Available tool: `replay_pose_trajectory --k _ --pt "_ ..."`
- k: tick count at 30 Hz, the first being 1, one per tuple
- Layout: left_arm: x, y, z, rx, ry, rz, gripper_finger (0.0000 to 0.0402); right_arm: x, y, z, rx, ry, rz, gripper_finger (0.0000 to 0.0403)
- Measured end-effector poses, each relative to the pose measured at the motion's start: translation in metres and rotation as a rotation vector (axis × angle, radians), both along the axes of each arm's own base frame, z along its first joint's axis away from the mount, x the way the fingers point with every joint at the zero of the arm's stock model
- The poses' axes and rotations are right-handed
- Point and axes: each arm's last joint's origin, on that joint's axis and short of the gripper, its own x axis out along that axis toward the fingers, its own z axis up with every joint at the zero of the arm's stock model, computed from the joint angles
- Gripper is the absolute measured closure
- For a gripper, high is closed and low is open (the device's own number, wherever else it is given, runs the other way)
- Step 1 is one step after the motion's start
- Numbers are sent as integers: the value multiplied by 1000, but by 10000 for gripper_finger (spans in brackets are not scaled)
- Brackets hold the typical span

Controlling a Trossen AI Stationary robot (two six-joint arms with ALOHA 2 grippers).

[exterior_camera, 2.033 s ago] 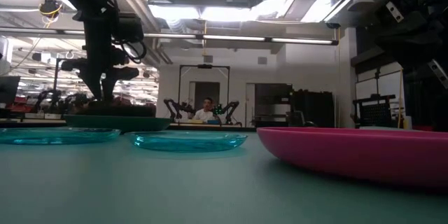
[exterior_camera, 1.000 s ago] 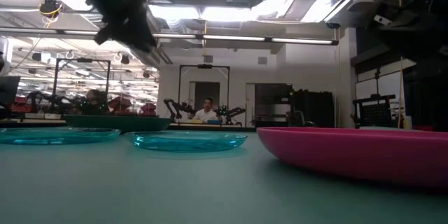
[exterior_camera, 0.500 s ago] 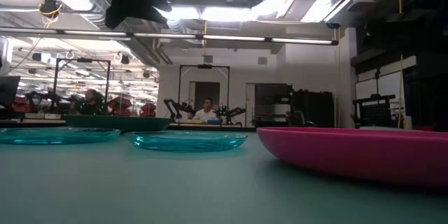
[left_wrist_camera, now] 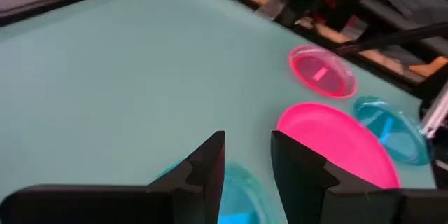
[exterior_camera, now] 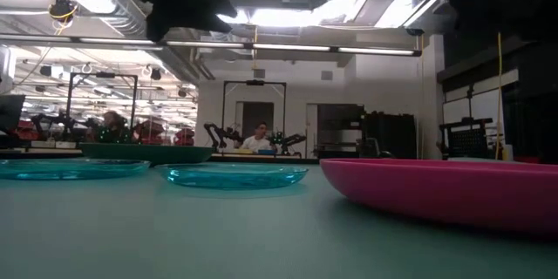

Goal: Stack plastic plates
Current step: Stack the pink plate on top of the black plate

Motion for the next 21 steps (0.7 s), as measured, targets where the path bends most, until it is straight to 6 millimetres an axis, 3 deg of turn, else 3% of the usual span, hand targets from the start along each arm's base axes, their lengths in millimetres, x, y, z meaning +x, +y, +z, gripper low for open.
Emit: replay_pose_trajectory --k 5,10,21 --pt "11 -11 -4 36 -56 -50 292 0 0 27 -9 -22 9 192" --pt "16 -18 -7 49 -86 -77 292 5 -1 47 7 100 8 193" --pt "15 -23 -8 51 -84 -93 292 39 -5 62 57 409 89 193"
